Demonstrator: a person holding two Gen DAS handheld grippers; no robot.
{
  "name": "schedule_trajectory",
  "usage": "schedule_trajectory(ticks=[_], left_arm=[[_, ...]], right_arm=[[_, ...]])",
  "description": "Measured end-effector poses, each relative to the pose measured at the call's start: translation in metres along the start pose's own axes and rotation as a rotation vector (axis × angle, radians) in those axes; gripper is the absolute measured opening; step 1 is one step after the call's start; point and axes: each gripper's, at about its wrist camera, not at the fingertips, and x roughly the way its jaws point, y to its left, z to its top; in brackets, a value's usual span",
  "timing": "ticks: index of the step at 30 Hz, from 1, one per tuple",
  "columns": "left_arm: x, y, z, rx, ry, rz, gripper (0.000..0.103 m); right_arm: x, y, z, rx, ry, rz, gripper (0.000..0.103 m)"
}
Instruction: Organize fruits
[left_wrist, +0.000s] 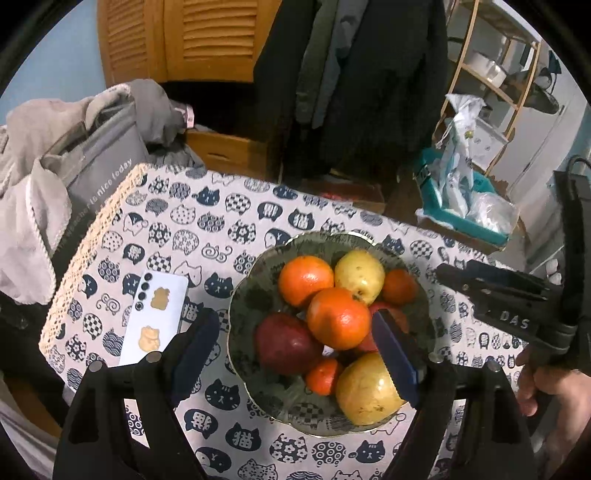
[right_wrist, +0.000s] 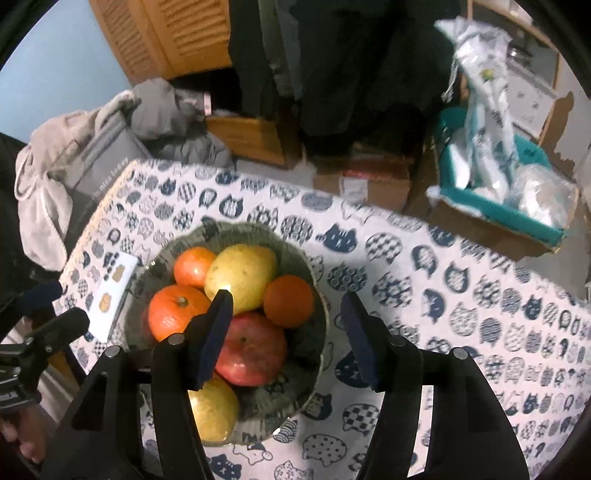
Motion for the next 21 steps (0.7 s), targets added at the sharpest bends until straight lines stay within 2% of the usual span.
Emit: schedule_trajectory(ticks=[11, 14, 21], left_arm=[[-0.046, -0.014, 0.007, 0.024, -0.101, -0.018, 0.088], [-0.056, -0.017, 0.008, 0.029, -0.124, -0.023, 0.091], [-0.076, -0.023, 0.008, 0.033, -0.169, -0.042, 0.093]], right_arm=[[-0.083, 0.003, 0.006, -0.009, -0.176, -0.085, 0.077], [-0.104, 0.003, 0.006, -0.01, -0.215, -0.102, 0.08], [-0.144, 0.008, -0.001, -0.047, -0.303, -0.168, 0.081]])
